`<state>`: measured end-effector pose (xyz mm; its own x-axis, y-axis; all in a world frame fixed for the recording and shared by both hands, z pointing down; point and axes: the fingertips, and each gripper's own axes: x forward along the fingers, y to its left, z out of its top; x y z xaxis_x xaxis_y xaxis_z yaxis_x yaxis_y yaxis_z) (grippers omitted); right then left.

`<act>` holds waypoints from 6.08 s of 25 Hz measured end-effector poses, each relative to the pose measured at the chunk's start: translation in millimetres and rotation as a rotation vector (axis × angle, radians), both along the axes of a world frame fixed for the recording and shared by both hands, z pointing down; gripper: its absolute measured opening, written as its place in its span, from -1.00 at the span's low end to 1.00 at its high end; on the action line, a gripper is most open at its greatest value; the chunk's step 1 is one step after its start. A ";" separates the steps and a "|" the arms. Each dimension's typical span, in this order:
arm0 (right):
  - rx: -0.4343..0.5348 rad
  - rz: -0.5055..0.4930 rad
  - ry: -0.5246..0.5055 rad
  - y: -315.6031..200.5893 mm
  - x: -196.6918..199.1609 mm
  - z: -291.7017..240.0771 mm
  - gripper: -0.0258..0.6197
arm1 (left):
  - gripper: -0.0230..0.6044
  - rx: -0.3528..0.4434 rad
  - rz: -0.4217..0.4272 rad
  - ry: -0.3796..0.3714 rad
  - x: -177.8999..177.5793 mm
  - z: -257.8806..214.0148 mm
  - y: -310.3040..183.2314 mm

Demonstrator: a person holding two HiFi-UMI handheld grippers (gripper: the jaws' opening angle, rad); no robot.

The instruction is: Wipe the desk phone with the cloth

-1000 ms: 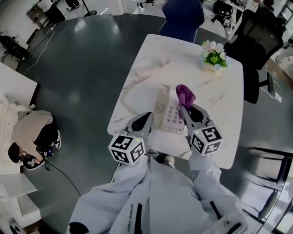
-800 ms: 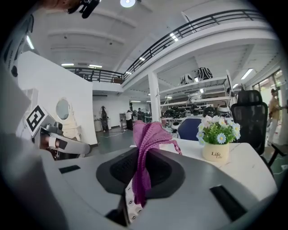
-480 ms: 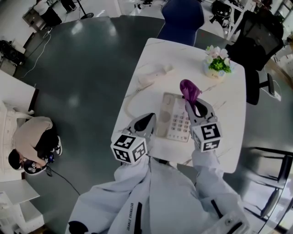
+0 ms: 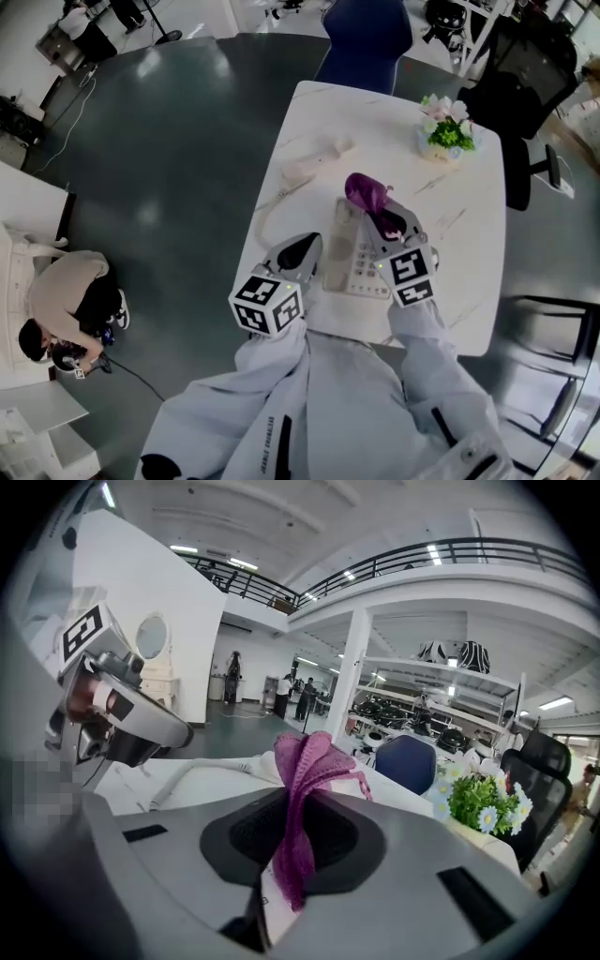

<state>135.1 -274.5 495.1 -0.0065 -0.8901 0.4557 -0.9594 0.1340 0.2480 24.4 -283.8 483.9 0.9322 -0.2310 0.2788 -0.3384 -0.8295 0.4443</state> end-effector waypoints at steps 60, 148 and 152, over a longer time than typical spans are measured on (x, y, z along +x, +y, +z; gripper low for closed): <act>-0.378 -0.186 -0.158 43.3 -56.3 63.1 -0.81 | -0.94 -0.066 -0.038 -0.014 -18.7 16.4 31.4; -0.088 -0.237 -0.619 131.5 -109.2 11.1 -0.81 | -0.93 0.104 -0.044 0.035 -56.4 -33.8 67.0; 0.035 -0.167 -0.671 129.3 -87.3 -12.4 -0.81 | -0.93 0.151 -0.019 0.052 -50.9 -48.4 65.6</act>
